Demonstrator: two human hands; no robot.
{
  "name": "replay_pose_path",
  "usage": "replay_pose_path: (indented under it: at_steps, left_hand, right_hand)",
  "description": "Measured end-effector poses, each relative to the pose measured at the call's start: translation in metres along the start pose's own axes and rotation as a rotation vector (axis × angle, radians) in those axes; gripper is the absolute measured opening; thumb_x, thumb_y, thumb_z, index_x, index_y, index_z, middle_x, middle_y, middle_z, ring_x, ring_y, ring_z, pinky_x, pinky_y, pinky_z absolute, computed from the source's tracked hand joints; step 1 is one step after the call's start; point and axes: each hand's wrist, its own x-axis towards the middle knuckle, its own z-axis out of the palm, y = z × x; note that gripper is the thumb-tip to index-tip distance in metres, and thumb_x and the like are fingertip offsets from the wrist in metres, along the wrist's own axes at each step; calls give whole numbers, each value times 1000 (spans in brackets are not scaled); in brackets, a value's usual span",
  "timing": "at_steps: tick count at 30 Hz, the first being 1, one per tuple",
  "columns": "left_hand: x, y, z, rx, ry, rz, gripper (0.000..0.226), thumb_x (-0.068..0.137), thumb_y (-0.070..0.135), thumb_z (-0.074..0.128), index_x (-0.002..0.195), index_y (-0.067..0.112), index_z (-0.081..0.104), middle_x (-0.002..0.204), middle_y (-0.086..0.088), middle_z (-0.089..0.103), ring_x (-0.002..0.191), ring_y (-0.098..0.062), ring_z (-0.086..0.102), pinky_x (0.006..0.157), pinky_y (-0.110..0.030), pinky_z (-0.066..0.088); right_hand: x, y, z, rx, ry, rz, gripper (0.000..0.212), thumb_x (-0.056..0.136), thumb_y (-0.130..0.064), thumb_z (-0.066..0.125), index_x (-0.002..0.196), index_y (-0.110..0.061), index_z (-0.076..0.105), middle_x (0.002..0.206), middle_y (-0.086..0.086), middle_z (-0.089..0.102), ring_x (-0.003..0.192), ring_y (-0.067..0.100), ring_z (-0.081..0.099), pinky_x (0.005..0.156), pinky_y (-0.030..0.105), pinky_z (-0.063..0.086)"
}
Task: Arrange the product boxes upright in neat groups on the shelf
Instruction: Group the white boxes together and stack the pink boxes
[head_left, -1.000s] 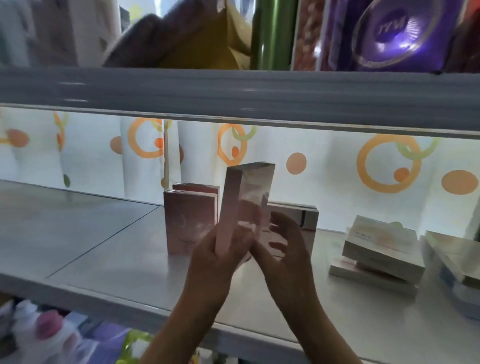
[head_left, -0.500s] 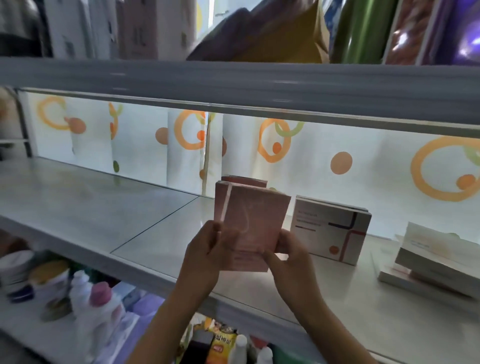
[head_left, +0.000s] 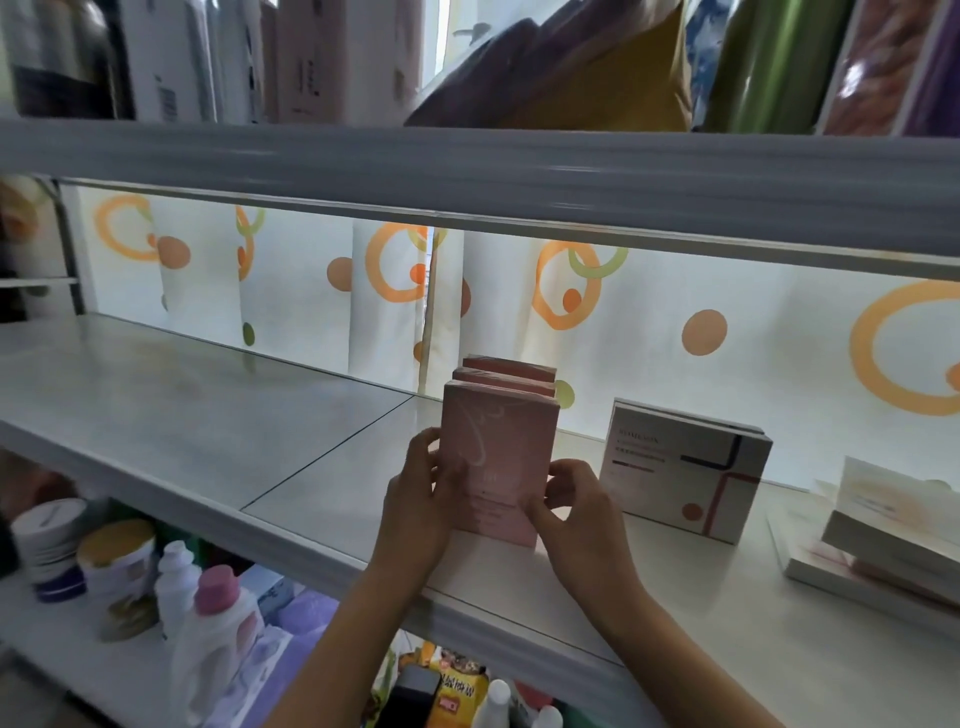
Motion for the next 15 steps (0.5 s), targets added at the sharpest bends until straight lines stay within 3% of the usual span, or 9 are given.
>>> replay_pose_path:
  at_steps: [5,10,15]
  left_hand:
    - [-1,-5,5,3,6,-23,30,100,38,40,127,25,40,106,16,59,77,7,57,57,1,41]
    - [-3,-4,5,13,-3,-26,33,100,40,38,131,27,40,103,21,55,79,8,54,65,-1,36]
    - [-4,-4,6,24,3,-41,35,100,40,39,132,27,41,101,21,53,77,9,52,66,0,35]
  right_hand:
    - [-1,0,5,46,-17,2,33,86,-27,72,106,-34,48,88,-25,59,79,-3,61,65,6,46]
    - [0,4,7,70,-22,10,33,87,-26,71,108,-33,47,89,-28,56,79,-4,61,65,5,46]
    - [0,7,10,54,-15,1,35,86,-29,72,111,-34,47,93,-27,56,84,-3,61,72,12,51]
